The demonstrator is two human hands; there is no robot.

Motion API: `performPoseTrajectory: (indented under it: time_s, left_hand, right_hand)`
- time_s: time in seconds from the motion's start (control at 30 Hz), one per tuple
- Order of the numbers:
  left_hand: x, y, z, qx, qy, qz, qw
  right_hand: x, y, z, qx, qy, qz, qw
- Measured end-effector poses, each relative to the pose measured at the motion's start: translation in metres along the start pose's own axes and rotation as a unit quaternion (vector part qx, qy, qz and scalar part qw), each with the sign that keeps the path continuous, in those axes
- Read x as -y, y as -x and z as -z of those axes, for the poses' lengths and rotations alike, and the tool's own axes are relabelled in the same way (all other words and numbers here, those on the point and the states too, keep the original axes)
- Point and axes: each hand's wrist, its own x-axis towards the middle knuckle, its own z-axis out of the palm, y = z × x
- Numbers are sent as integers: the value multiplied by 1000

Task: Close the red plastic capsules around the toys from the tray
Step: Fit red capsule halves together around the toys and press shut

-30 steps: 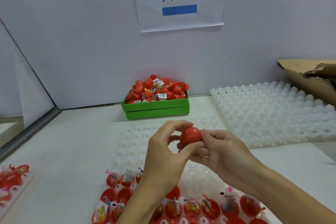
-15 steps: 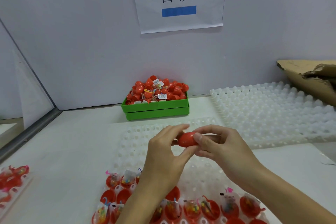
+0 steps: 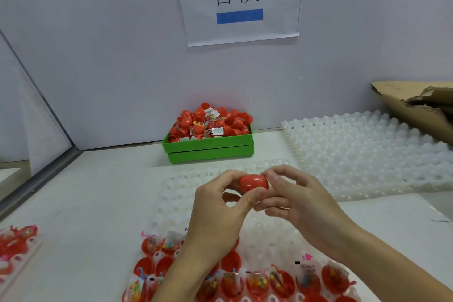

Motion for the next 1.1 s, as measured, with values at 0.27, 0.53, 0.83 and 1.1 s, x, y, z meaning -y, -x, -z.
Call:
performPoseTrajectory:
  time_s: [0.27, 0.53, 0.83, 1.1]
  left_hand:
    - [2, 0, 0, 7, 0, 13, 1000]
    - [2, 0, 2, 32, 61, 29, 997]
    - [4, 0, 1, 3, 18, 33, 999]
    - [6, 1, -2, 4, -155, -86, 984]
  right_hand:
    - [-6, -2, 2, -25, -29, 30, 999]
    - [-9, -2, 1, -4, -23, 23, 999]
    - [-5, -1, 3, -31, 191, 90, 977]
    - [-13, 5, -4, -22, 307, 171, 936]
